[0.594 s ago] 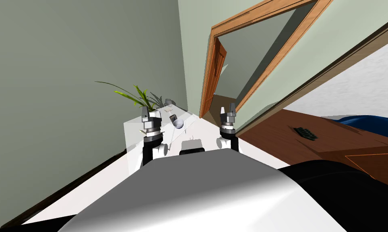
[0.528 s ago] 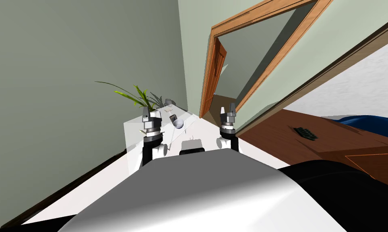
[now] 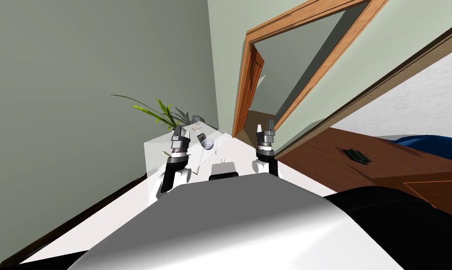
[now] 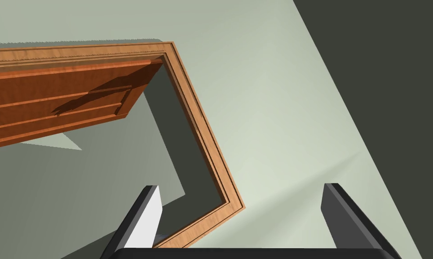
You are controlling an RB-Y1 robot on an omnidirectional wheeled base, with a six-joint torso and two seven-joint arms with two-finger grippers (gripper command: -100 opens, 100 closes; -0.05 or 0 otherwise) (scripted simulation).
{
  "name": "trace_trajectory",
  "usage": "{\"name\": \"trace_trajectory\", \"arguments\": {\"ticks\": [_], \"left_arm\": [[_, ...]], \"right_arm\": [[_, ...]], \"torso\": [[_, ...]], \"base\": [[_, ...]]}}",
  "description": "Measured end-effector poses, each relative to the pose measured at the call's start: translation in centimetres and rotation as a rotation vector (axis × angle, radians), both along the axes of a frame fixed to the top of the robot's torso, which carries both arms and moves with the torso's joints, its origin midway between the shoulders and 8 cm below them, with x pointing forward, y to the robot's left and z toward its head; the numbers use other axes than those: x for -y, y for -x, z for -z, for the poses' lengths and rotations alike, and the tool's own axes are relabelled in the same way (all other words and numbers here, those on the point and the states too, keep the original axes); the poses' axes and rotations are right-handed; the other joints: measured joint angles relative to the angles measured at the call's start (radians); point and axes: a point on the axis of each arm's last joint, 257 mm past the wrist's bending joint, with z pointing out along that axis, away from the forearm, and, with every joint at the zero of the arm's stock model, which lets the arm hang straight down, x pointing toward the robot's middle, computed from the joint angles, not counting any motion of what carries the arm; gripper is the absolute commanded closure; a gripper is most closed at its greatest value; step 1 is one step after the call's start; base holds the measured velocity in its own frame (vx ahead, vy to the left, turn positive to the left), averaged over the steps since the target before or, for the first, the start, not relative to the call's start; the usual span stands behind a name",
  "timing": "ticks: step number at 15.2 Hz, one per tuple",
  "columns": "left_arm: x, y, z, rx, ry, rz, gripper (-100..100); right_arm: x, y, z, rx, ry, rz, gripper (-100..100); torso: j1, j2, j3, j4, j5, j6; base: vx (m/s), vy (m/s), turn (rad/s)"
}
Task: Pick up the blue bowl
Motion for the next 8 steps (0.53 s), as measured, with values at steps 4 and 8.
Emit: {"name": "trace_trajectory", "arguments": {"ticks": [4,8], "left_arm": [[-0.7,-1.8,2.3,-0.089,-0.039,-0.007,-100],[-1.8,-3.4,4.6,-0.181,-0.061,-0.027,-100]], "right_arm": [[0.0,0.0,0.0,0.000,0.000,0.000,0],[0.0,0.0,0.0,0.000,0.000,0.000,0]], "torso": [[-0.001,0.000,0.000,0.000,0.000,0.000],[0.000,-0.001,-0.001,0.000,0.000,0.000]], "base": [[0.015,-0.028,-0.001],[0.022,-0.019,-0.007]]}}
